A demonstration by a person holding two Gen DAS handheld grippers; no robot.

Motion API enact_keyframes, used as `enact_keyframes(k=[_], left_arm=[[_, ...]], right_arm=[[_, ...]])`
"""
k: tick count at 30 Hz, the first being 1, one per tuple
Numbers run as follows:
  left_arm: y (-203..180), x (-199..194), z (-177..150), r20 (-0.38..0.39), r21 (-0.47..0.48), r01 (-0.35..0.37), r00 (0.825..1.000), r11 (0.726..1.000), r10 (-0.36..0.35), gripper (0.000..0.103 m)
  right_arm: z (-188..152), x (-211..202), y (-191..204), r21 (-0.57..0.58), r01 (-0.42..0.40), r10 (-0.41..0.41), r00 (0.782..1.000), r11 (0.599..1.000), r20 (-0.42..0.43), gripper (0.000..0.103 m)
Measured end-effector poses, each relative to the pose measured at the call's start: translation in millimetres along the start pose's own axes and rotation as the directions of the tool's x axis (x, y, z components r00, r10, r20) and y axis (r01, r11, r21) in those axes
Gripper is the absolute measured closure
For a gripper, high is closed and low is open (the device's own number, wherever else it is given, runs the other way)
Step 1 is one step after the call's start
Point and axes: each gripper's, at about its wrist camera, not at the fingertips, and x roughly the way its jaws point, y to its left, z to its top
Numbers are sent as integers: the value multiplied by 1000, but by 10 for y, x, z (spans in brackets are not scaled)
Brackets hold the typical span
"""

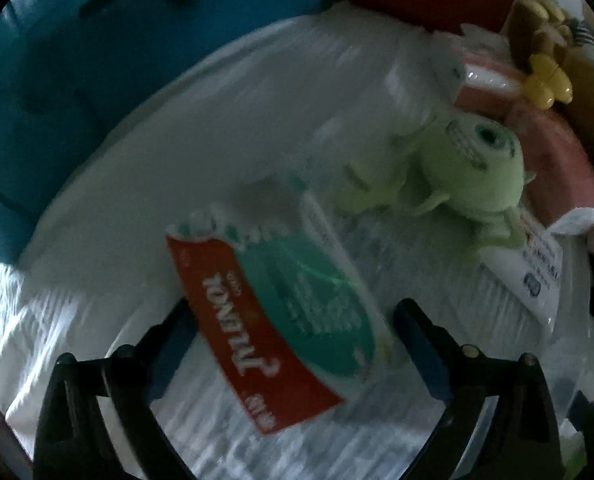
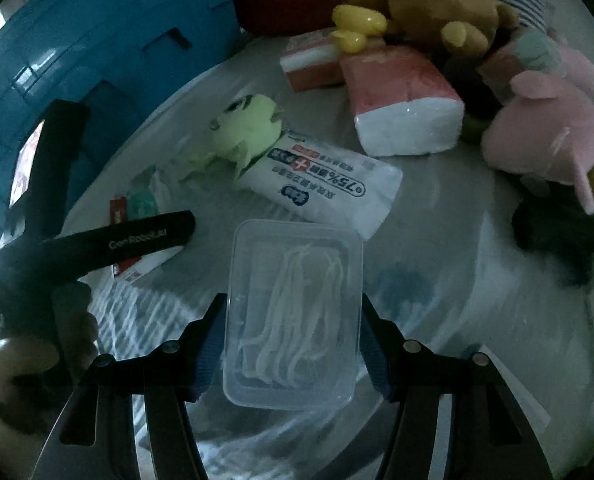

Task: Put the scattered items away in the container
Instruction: 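Carry both boxes over the blue crate and lower them inside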

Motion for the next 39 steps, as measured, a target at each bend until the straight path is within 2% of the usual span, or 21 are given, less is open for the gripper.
enact_keyframes(k=[1, 6, 12, 16, 20, 23, 27, 30, 33, 35, 39], left_arm=[[-12, -17, -5, 10, 5, 2, 1000, 1000, -2, 16], [30, -82, -112, -30, 39, 40, 999, 998, -39, 18], [85, -290, -310, -21, 118, 80, 997, 990, -78, 18], [116, -780, -402, 71, 200, 106, 990, 974, -122, 18], [224, -1256, -366, 153, 253, 118, 975, 960, -160, 18], [266, -1474, -214, 200, 278, 111, 965, 954, -170, 18], [547, -1888, -201, 269, 269, 101, 947, 958, -175, 18], [808, -2326, -226, 330, 268, 98, 925, 958, -187, 18], [1020, -2701, -235, 409, 278, 92, 889, 956, -205, 18], [1146, -2940, -211, 459, 295, 89, 860, 951, -223, 18], [1506, -3421, -58, 554, 348, 69, 790, 935, -264, 18]], right_arm=[[9, 30, -15, 1, -4, 4, 1000, 1000, -4, 42], [15, 120, 17, -10, -7, 6, 1000, 1000, -12, 42], [-12, 74, 89, -7, 9, -9, 1000, 1000, -5, 42], [-3, -137, 183, -16, 19, -18, 999, 1000, 38, 42], [25, -447, 352, -33, 16, -13, 995, 999, 101, 42], [65, -670, 541, -56, -1, 10, 989, 998, 146, 42], [141, -941, 862, -102, -21, 41, 978, 995, 204, 42], [193, -1156, 1092, -118, -37, 66, 964, 992, 258, 42], [228, -1449, 1344, -146, -39, 85, 943, 989, 321, 42], [282, -1621, 1526, -168, -35, 94, 928, 985, 361, 42], [546, -2008, 2002, -228, -32, 133, 886, 973, 443, 42]])
